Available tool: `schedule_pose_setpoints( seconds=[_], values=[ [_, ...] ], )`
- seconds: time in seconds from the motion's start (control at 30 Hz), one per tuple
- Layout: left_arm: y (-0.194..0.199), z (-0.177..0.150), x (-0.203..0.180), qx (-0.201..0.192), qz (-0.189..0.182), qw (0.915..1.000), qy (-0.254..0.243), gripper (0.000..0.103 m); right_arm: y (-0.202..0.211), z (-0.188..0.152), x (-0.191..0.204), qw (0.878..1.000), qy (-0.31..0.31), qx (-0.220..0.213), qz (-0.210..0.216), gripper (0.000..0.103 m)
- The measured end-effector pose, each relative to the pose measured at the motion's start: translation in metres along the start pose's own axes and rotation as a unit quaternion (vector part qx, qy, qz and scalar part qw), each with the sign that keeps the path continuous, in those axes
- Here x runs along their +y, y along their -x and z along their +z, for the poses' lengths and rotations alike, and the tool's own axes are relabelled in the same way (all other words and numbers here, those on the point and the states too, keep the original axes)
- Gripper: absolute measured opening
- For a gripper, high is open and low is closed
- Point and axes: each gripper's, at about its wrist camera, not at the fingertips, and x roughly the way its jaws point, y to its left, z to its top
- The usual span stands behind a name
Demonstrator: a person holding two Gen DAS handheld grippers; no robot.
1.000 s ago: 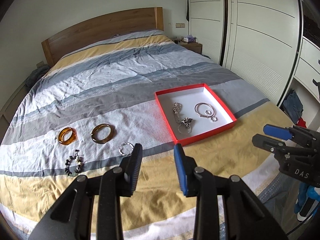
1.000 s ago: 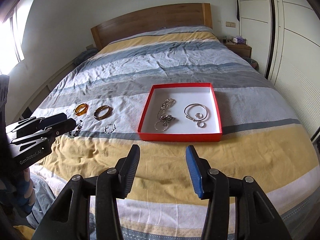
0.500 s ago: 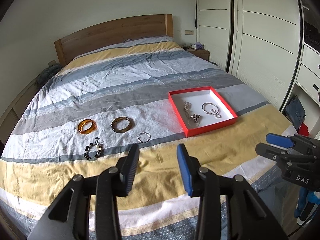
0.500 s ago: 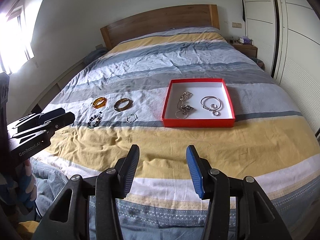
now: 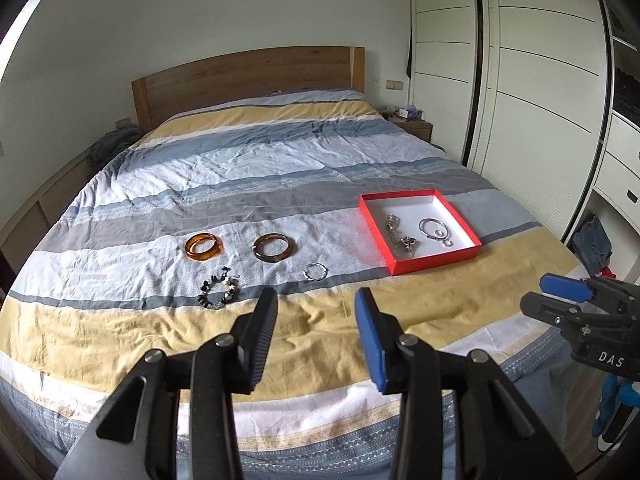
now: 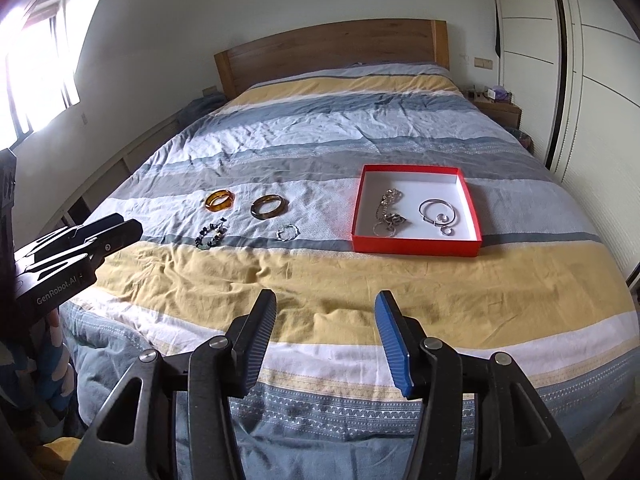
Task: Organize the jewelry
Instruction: 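Withdraw both open tools from the red box toward the remaining jewelry, then grasp the dark beaded bracelet with the left tool while the right tool grasps the twisted silver hoop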
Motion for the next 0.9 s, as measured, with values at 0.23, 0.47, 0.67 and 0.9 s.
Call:
schedule_pose_setpoints(
  seconds=[0.23, 0.47, 0.67, 0.9],
  values=[
    [0.008, -0.013, 0.025, -0.003, 0.0, 0.9997, 0.024, 0.038, 0.0, -0.001, 0.026, 1.0, 0.02, 0.006, 0.002, 0.054],
    [0.006, -0.03, 0.055, 0.004, -0.002, 0.9986, 0.053, 0.038, -0.013, -0.002, 0.054, 0.999, 0.039, 0.025, 0.004, 0.056],
    [-0.003, -0.045, 0.083, 0.016, 0.002, 0.9968, 0.079, 0.038, -0.033, -0.006, 0.081, 0.997, 0.055, 0.047, 0.012, 0.059],
    [-0.013, -0.058, 0.107, 0.028, 0.007, 0.9939, 0.106, 0.038, -0.054, -0.009, 0.106, 0.994, 0.08, 0.07, 0.022, 0.059]
  ],
)
